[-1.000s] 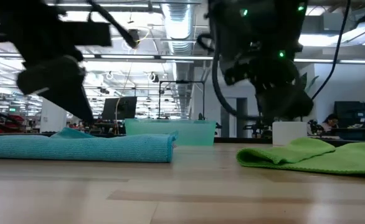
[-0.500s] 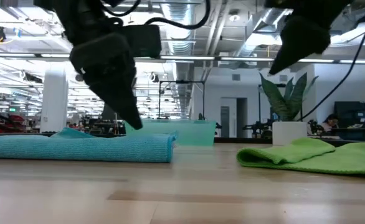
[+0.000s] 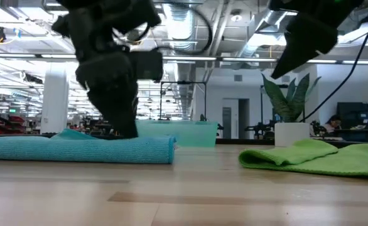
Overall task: Roll microfiber towels into tight, uniform cylinder then place into a basket
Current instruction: Fold the blue microfiber cloth
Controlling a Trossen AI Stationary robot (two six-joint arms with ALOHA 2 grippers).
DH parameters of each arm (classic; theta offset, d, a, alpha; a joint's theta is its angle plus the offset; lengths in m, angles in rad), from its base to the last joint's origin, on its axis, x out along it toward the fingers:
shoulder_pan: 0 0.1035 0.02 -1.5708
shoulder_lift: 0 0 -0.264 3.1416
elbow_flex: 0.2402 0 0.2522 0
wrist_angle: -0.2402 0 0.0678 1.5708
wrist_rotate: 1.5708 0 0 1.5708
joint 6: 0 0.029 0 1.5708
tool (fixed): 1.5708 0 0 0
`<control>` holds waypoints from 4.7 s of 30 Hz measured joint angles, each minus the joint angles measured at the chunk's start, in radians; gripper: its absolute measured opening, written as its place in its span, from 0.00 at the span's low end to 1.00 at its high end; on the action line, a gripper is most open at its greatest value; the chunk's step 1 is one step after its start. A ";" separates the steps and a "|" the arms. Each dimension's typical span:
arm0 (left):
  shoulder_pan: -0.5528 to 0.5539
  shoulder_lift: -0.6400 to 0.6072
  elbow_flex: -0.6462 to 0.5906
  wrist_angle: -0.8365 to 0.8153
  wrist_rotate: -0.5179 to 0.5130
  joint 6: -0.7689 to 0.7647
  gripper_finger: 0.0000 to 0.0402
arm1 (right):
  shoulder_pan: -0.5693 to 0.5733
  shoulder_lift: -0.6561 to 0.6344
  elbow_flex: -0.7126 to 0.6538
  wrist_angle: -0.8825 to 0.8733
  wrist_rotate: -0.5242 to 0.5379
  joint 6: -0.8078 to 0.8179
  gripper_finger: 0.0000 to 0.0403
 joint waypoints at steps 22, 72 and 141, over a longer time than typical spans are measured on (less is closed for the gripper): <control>0.077 0.001 -0.040 0.215 -0.275 -0.172 0.24 | -0.041 0.020 0.003 0.055 -0.020 -0.027 0.46; -0.138 -0.182 -0.149 0.202 -0.234 -0.326 0.24 | -0.171 0.020 0.003 0.515 -0.124 -0.202 0.44; -0.092 -0.068 -0.122 0.083 -0.093 -0.507 0.24 | -0.360 0.390 0.069 0.586 -0.620 -0.469 0.16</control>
